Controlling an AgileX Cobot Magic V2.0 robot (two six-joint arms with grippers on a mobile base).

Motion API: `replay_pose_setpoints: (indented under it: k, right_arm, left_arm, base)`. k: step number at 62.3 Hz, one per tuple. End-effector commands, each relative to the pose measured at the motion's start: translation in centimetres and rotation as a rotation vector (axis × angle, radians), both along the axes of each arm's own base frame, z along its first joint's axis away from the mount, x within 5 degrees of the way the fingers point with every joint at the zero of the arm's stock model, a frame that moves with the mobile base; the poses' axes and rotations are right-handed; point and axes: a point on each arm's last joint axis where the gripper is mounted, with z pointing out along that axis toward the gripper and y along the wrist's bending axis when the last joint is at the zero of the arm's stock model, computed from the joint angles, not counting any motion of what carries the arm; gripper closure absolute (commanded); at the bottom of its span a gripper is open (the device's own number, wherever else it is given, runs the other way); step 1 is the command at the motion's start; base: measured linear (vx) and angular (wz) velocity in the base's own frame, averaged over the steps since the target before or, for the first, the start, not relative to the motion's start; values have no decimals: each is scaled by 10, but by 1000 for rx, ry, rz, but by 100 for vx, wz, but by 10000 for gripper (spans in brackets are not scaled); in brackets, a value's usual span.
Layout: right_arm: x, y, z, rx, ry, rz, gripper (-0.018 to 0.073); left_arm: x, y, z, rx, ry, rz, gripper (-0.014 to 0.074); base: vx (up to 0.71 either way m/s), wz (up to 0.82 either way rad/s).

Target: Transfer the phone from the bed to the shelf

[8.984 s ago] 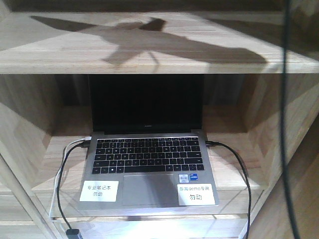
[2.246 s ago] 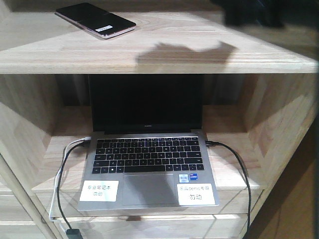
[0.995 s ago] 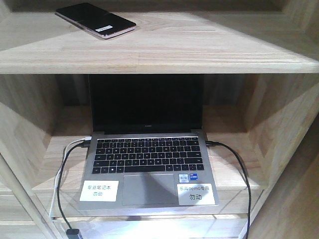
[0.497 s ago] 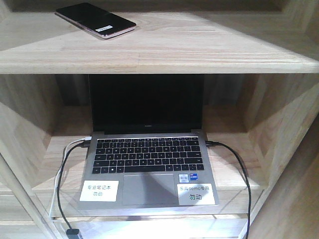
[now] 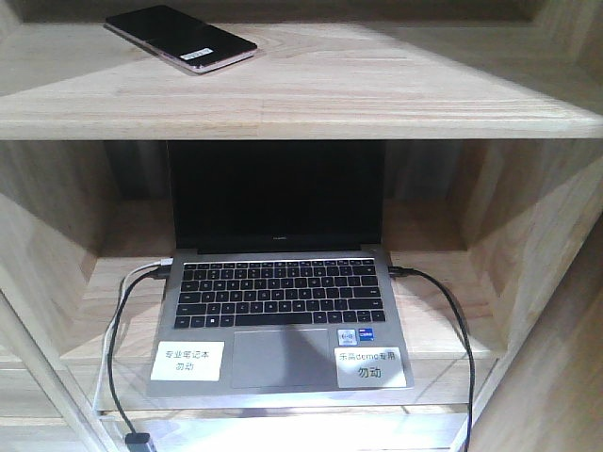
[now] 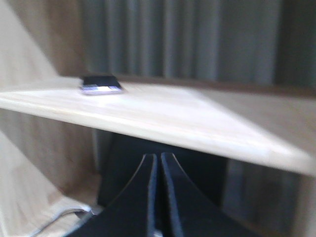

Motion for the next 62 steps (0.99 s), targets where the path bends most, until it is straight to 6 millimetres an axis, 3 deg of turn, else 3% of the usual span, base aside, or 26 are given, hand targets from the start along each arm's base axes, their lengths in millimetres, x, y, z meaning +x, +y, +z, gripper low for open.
replay_pose_setpoints:
  k: [1,18,28,62]
  right_arm:
    - [1,-5,9,17,-31,-52,560]
    - [3,-18,-3,4,107,-215,560]
    - [-5,-29,-12,-17,84,-328,560]
    - [-19,-42,-135,23,-8,-494,560]
  left_arm:
    - [1,1,6,-17,-73,10,596]
    - [1,1,6,-17,-73,10,596]
    - [1,1,6,-17,-73,10,596]
    - [1,1,6,-17,-73,10,596]
  base:
    - [0,0]
    - [0,0]
    - [0,0]
    - [0,0]
